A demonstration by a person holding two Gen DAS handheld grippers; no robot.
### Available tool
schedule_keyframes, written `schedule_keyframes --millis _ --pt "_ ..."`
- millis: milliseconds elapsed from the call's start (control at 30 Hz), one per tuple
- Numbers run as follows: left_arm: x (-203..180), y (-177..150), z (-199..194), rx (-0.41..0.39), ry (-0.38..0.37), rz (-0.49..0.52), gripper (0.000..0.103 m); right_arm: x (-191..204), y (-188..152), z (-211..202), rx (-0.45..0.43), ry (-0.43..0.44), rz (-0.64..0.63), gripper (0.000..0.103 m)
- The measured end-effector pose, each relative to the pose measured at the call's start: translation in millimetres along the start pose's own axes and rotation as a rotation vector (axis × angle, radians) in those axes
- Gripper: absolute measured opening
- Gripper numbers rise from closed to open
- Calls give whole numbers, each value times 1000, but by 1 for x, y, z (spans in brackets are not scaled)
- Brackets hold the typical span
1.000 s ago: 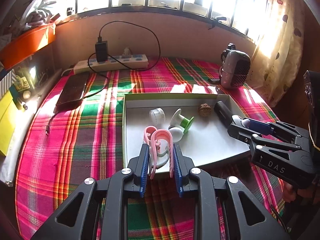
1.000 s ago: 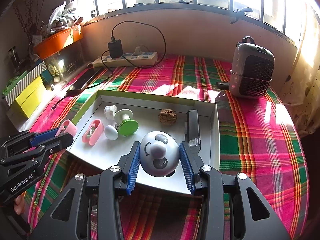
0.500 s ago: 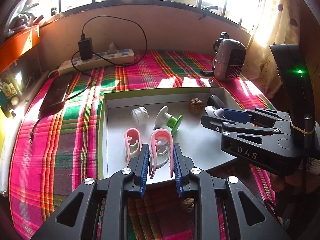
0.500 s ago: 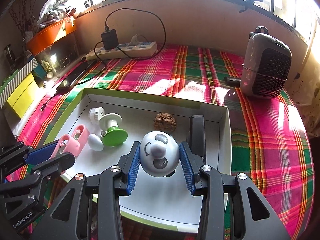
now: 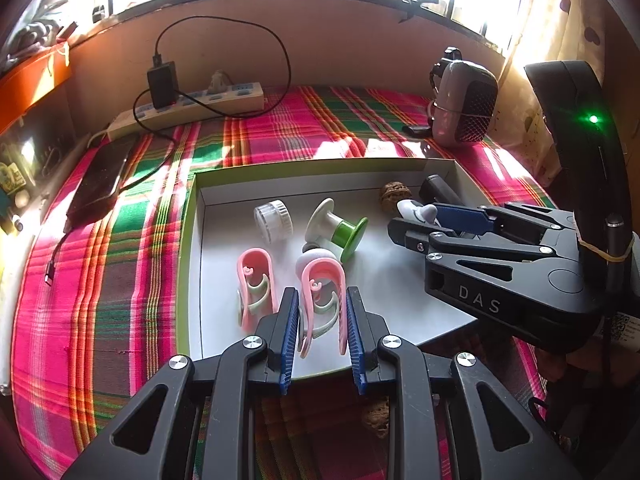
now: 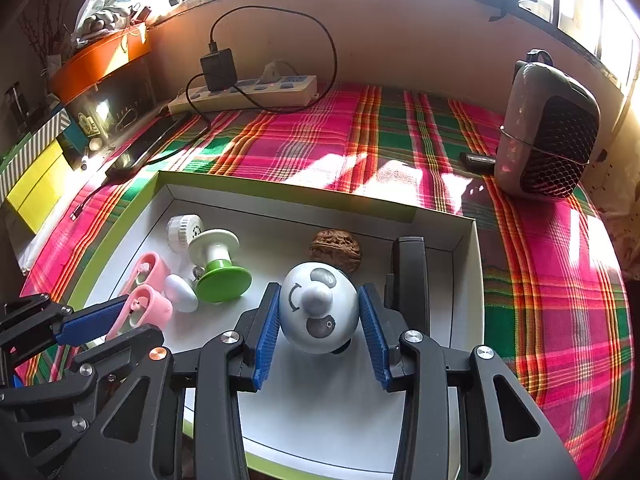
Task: Organize objects
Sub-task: 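Carry the pink earhook and white round device over the box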
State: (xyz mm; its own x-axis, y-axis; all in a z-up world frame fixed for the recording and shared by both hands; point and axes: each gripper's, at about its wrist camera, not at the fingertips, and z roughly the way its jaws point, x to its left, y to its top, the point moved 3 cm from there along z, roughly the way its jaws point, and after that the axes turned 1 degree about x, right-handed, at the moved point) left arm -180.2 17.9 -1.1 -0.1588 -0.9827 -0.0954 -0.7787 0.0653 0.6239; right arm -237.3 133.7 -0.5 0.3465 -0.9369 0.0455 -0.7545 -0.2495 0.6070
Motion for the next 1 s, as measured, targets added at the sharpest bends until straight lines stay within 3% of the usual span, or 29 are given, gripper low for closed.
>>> schedule_keyframes --millis 1000 --pt "3 -1 10 23 -6 -23 21 5 -2 6 -3 -23 -28 41"
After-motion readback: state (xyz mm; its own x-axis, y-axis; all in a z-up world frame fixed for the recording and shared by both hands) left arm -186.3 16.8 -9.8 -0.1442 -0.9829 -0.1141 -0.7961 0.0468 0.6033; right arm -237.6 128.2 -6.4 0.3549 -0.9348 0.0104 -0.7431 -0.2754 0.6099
